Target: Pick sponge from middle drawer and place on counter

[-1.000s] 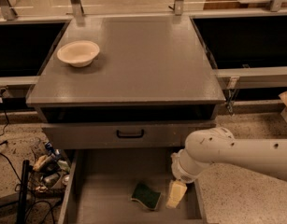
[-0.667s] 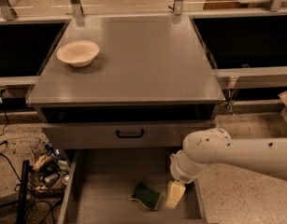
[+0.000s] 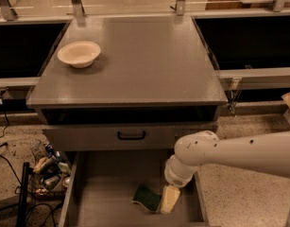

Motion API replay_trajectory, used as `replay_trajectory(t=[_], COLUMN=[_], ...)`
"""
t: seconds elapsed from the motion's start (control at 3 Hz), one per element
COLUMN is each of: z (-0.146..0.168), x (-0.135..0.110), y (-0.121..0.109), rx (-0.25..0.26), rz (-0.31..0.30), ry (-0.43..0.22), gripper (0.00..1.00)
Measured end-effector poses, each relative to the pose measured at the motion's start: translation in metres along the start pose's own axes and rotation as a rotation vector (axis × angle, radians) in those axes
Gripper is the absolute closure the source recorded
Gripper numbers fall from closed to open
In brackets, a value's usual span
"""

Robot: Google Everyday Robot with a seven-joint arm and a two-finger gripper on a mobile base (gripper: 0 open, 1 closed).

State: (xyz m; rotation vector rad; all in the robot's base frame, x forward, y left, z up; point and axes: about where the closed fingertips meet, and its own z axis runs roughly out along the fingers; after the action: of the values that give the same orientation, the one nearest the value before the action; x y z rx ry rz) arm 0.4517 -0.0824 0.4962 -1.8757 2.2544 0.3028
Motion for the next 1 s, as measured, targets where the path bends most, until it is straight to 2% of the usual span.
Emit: replay_trajectory(t=[0.67, 1.0], z=[0.034, 0.063], x=[0.005, 0.002], y=[-0.006, -0.008], rx=[-0.024, -0.068], rz=[0.086, 0.12], ry=[-0.036, -0.055], gripper=[0.0, 0.0])
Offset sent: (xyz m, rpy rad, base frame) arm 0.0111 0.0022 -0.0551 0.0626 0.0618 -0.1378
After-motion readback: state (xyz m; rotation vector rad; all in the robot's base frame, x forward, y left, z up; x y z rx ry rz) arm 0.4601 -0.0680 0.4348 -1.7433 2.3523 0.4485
